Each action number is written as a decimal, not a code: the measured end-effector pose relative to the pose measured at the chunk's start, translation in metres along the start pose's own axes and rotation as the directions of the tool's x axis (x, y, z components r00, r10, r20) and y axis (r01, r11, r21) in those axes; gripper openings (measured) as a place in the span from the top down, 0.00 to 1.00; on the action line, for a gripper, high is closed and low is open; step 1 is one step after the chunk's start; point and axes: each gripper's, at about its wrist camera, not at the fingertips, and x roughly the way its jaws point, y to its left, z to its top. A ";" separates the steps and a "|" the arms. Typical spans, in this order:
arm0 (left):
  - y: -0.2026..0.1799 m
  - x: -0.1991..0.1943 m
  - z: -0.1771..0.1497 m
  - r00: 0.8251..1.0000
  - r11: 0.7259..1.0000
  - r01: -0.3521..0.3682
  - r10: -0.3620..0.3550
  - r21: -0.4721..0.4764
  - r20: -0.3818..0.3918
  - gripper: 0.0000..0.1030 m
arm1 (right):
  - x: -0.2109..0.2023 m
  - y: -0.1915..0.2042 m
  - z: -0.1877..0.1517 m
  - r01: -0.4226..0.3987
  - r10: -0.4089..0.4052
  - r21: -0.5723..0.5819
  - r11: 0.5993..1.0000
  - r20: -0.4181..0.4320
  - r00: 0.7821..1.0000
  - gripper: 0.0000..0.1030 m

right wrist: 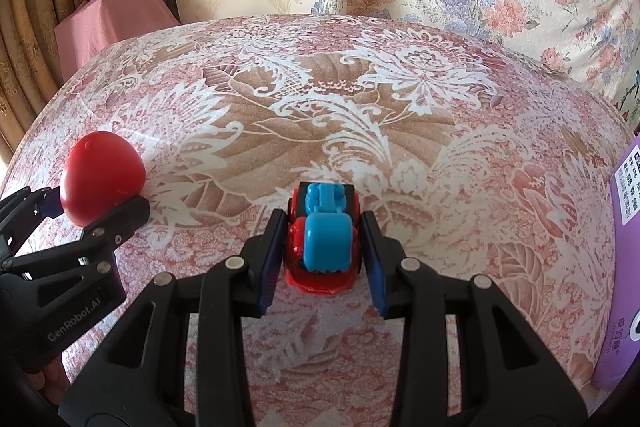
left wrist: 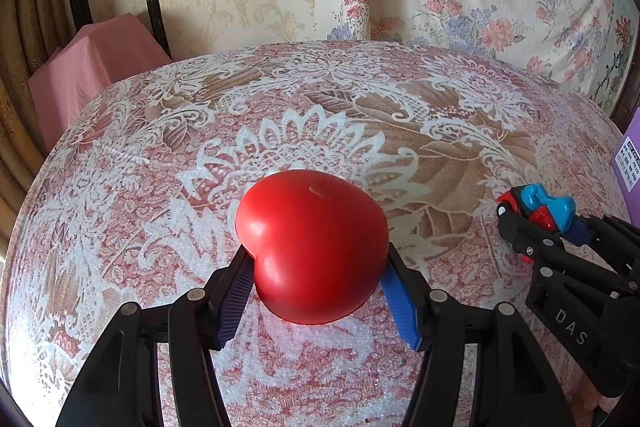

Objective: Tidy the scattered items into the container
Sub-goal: 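Lift and carry the red ball and toy car over the purple box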

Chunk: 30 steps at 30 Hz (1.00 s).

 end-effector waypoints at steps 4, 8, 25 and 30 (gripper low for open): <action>-0.008 -0.009 0.001 1.000 1.000 -0.008 0.008 -0.008 -0.007 0.42 | -0.007 -0.011 -0.002 -0.042 0.042 0.049 0.998 0.000 0.999 0.62; -0.023 -0.037 0.009 0.999 1.000 -0.004 0.004 -0.006 0.034 0.42 | -0.038 -0.020 -0.004 -0.081 0.079 0.065 0.995 0.035 0.996 0.62; -0.194 -0.138 0.059 0.923 0.933 0.291 -0.332 0.211 0.195 0.42 | -0.201 -0.181 -0.020 0.020 -0.082 0.231 0.973 0.263 0.961 0.61; -0.277 -0.161 0.070 0.863 0.858 0.394 -0.469 0.331 0.189 0.42 | -0.228 -0.258 -0.045 0.159 -0.253 0.368 0.916 0.222 0.942 0.61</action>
